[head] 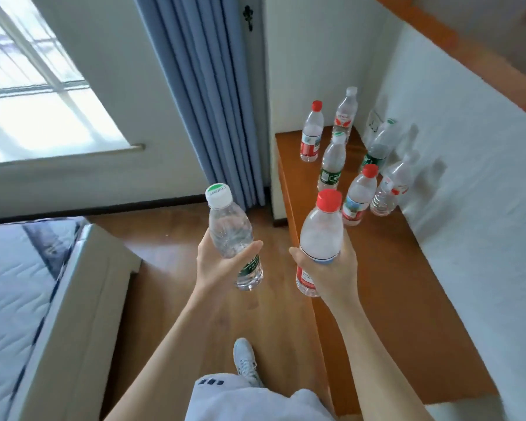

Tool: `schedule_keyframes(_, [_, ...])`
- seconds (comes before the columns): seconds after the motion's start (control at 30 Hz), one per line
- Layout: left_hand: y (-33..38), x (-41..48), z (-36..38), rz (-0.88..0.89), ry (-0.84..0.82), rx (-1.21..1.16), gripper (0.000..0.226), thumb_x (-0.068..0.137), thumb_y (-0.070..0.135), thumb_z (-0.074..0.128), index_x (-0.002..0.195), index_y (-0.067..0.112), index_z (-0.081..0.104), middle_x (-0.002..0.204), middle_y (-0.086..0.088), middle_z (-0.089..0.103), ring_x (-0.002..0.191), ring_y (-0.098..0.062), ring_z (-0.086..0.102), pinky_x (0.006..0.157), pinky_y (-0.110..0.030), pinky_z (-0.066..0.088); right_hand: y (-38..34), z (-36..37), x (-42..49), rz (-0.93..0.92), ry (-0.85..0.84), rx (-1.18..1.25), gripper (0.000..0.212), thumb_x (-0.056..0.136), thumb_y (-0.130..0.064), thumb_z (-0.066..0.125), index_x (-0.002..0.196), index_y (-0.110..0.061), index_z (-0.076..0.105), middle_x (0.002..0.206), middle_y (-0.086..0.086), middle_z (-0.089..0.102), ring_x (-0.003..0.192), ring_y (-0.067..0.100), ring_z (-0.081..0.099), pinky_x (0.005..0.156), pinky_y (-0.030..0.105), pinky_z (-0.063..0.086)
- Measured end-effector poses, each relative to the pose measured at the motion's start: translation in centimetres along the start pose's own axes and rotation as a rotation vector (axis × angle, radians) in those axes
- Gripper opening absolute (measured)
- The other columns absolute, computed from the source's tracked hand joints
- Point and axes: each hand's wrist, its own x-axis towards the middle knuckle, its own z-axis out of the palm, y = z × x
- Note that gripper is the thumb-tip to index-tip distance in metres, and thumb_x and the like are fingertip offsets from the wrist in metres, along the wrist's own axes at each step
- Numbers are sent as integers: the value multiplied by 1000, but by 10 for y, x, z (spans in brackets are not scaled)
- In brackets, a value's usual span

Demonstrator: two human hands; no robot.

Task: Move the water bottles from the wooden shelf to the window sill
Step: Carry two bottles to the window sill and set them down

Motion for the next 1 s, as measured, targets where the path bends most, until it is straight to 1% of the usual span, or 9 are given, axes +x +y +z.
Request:
schedule_keyframes(0.1, [-1,-11,-40,-17,135,3,62,56,41,87,107,15,64,97,-10,72,90,-28,71,80,-43,60,-12,35,-2,-17,-124,48,64,71,-28,91,114,-44,47,108,-24,59,103,-14,58,74,0,47])
schedule_keyframes(0.2, [-3,-20,-79,-32,274,2,60,54,43,85,106,23,64,95,0,72,89,-17,72,77,-30,57,-22,72,-10,-32,-229,66,60,69,-38,86,115,-42,48,109,-24,58,106,-12,57,76,1,47])
schedule_keyframes(0.3, [-8,-21,-113,-45,371,-9,59,53,42,88,106,25,65,96,4,72,90,-13,71,77,-26,56,-31,106,-15,-40,-321,58,60,70,-40,87,115,-42,48,107,-28,56,107,-14,56,76,0,46])
schedule_keyframes(0.37, [-8,-19,-132,-47,405,-3,63,54,38,93,108,22,64,97,5,71,90,-9,70,76,-23,56,-34,128,-14,-51,-362,45,63,71,-40,88,118,-38,47,106,-26,56,105,-13,56,75,-1,46])
schedule_keyframes(0.47, [-9,-9,-160,-39,449,-17,59,58,32,85,110,15,63,99,3,69,87,-4,70,73,-18,54,-41,162,-9,-41,-420,36,62,71,-39,89,115,-45,46,105,-28,56,103,-13,57,75,1,47])
schedule_keyframes(0.57, [-16,13,-193,-35,465,-3,56,63,26,86,113,15,63,103,-1,69,93,-11,70,76,-21,56,-52,201,1,-30,-446,58,60,66,-50,88,111,-50,47,105,-27,60,103,-3,62,80,9,49])
schedule_keyframes(0.67, [-23,43,-232,-29,455,30,49,69,17,87,112,18,63,102,0,70,94,-11,70,77,-22,57,-66,250,15,-13,-464,102,65,62,-57,84,116,-40,53,108,-16,65,103,6,64,83,19,53])
schedule_keyframes(0.87, [-26,118,-314,1,468,21,62,60,35,92,111,17,63,99,-1,70,91,-12,70,74,-22,57,-97,356,52,-50,-497,79,64,69,-37,91,120,-26,55,108,-15,64,104,6,63,84,14,52])
schedule_keyframes(1.0, [-29,165,-361,-4,474,9,64,58,43,87,112,17,64,101,-2,70,92,-13,70,79,-29,59,-111,413,74,-49,-490,89,59,68,-37,91,115,-32,56,103,-22,64,102,3,63,79,9,50])
